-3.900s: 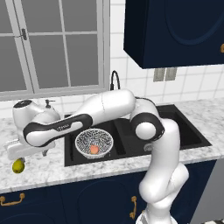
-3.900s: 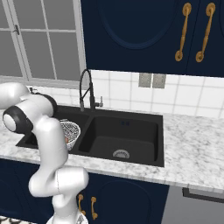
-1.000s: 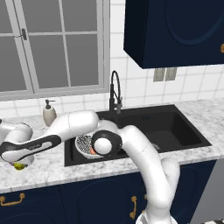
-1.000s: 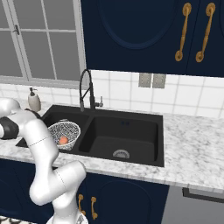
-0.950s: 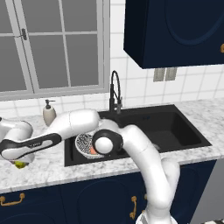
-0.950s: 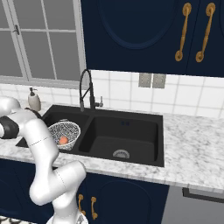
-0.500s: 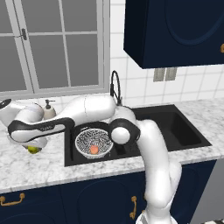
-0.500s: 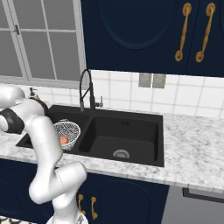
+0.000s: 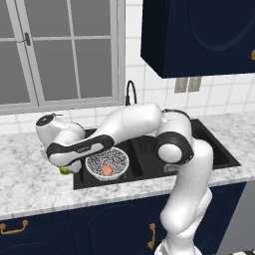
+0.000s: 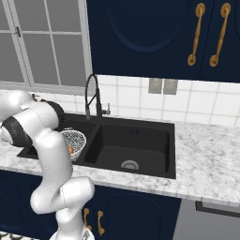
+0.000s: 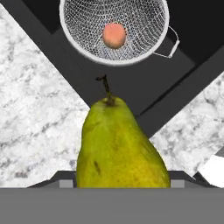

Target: Put the colander in the sink, put the pear, peach in the colander, and turn on the sink faucet and pour water over the colander.

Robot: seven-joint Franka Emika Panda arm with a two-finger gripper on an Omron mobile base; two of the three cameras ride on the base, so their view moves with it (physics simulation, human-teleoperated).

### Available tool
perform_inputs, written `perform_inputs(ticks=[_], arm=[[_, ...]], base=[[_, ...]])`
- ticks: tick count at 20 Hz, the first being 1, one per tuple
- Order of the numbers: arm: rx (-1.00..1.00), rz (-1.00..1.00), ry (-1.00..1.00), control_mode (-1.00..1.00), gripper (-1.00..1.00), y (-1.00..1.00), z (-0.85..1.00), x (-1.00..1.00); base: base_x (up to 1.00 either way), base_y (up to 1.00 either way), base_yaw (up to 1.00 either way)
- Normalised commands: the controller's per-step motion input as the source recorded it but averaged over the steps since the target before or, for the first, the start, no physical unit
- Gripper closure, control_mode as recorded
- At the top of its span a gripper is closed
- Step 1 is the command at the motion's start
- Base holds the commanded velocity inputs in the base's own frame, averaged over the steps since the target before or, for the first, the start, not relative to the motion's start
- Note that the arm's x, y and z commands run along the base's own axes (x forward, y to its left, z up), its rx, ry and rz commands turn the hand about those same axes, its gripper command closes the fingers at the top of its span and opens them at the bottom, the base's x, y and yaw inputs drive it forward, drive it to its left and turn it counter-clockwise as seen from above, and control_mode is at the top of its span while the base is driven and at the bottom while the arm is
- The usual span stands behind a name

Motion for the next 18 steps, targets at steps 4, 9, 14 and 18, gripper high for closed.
perform_inputs(ticks=[4, 9, 14, 18], arm=[[0.16, -0.19, 0.0, -1.0, 1.0, -1.0, -0.17, 0.75], [0.02, -0.22, 0.11, -1.0, 1.0, -0.81, -0.07, 0.93], [-0.2, -0.24, 0.21, -1.0, 1.0, -0.17, -0.25, 0.83], [-0.3, -0.19, 0.21, -1.0, 1.0, 0.01, -0.33, 0.88]], base=[[0.0, 0.0, 0.0], [0.0, 0.0, 0.0], [0.0, 0.0, 0.0], [0.0, 0.0, 0.0]])
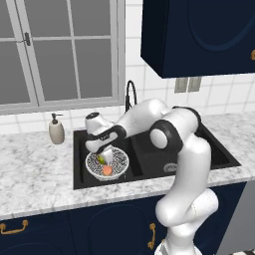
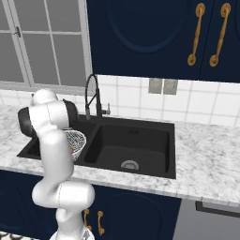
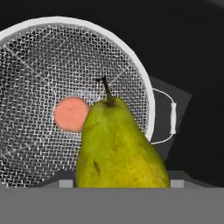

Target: Put the colander in the sink, put the pear, peach in the colander, and turn on the sink faucet and pour water over the colander.

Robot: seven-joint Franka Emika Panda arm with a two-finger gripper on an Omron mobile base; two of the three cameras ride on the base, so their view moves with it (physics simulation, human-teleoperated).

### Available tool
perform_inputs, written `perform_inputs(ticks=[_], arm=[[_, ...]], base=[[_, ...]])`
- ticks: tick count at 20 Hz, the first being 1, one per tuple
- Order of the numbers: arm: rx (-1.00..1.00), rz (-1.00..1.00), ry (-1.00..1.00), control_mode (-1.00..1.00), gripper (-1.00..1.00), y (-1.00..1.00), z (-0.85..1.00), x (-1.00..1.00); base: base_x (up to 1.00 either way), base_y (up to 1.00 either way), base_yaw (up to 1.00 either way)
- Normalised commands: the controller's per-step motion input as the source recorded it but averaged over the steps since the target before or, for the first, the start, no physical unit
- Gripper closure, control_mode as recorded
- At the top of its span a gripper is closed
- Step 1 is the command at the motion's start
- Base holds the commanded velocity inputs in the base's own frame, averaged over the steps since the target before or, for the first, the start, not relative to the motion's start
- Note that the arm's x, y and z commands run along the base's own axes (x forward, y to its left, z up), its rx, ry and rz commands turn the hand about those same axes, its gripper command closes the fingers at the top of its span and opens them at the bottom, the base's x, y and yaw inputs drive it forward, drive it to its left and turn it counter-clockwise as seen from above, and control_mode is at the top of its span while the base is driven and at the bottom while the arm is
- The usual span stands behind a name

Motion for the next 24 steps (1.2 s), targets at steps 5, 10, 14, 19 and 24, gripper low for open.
perform_inputs(ticks=[5, 10, 14, 19, 24], arm=[[-0.3, -0.17, 0.14, -1.0, 1.0, 0.0, -0.51, 0.76], [-0.25, -0.11, 0.1, -1.0, 1.0, 0.0, -0.67, 0.41], [-0.07, -0.02, -0.02, -1.0, 1.0, -0.13, -0.4, 0.12], [0.05, 0.01, -0.12, -1.0, 1.0, -0.57, -0.17, -0.08], [0.13, 0.02, -0.15, -1.0, -1.0, -0.73, 0.0, -0.38]], base=[[0.0, 0.0, 0.0], [0.0, 0.0, 0.0], [0.0, 0.0, 0.0], [0.0, 0.0, 0.0], [0.0, 0.0, 0.0]])
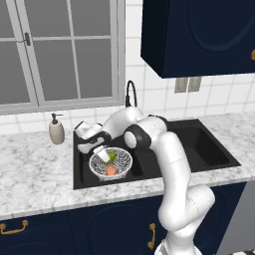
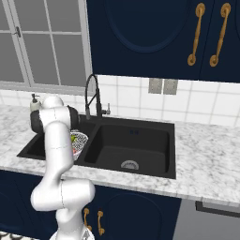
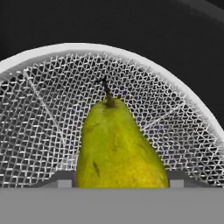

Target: Put the colander in the sink, put the pear, peach in the colander, and turn on the sink faucet and pour water over the colander.

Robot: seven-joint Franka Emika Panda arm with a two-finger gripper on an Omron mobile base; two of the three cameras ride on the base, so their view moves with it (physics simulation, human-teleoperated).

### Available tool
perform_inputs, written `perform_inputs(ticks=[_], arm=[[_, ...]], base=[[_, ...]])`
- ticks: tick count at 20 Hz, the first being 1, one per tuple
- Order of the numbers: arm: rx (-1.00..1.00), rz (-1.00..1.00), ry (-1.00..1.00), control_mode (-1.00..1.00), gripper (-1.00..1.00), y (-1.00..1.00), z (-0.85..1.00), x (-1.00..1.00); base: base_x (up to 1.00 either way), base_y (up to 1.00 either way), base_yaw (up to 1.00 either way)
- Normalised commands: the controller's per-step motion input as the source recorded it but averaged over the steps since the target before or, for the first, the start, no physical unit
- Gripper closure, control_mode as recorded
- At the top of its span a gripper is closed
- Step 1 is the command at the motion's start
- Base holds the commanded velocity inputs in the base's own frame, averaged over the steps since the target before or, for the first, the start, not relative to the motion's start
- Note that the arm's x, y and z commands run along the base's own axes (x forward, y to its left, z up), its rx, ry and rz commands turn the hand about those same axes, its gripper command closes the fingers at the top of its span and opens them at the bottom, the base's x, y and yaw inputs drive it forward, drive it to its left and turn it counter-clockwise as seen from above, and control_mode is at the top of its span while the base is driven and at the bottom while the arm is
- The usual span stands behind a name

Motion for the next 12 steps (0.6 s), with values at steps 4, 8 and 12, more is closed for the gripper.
perform_inputs(ticks=[4, 8, 12], arm=[[0.2, 0.03, -0.12, -1.0, -1.0, -0.64, 0.11, -0.44], [0.33, 0.07, -0.14, -1.0, -1.0, -0.29, 0.43, -0.44], [0.34, 0.08, -0.13, -1.0, -1.0, 0.03, 0.76, -0.34]], base=[[0.0, 0.0, 0.0], [0.0, 0.0, 0.0], [0.0, 0.0, 0.0]])
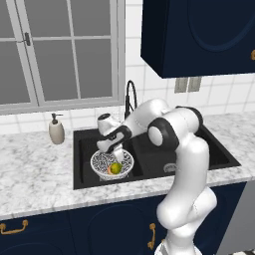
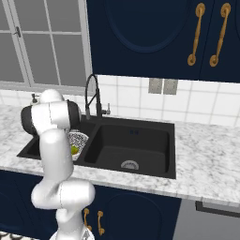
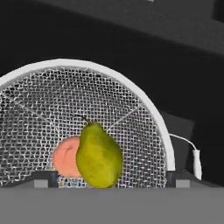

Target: Put the colander in the sink, put the pear, peach in the colander, and turn on the sink faucet and pour water over the colander.

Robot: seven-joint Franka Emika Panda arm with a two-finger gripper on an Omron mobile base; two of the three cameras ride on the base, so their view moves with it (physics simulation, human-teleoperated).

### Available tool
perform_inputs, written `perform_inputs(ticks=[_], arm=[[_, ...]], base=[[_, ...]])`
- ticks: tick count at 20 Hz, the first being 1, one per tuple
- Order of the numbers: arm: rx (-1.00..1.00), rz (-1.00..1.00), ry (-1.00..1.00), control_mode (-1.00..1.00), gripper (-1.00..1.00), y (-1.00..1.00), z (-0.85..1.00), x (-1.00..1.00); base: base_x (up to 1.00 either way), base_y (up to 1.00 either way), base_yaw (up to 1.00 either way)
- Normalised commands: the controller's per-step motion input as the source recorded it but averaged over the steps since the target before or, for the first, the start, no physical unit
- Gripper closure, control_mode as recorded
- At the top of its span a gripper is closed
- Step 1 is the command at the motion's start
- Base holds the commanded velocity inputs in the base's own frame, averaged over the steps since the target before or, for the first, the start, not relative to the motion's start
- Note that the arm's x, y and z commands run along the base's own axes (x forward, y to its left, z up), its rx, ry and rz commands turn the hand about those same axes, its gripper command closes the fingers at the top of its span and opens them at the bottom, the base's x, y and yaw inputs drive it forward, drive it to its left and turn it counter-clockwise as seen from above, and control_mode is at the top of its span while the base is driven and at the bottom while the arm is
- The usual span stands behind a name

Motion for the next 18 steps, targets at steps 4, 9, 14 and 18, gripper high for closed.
perform_inputs(ticks=[4, 9, 14, 18], arm=[[0.24, 0.04, -0.1, -1.0, -1.0, 0.25, 0.98, -0.15], [0.13, 0.06, -0.1, -1.0, -1.0, 0.36, 1.0, -0.28], [0.01, 0.14, -0.01, -1.0, -1.0, 0.13, 1.0, -0.33], [0.0, 0.19, -0.03, -1.0, -1.0, -0.2, 1.0, -0.76]], base=[[0.0, 0.0, 0.0], [0.0, 0.0, 0.0], [0.0, 0.0, 0.0], [0.0, 0.0, 0.0]])
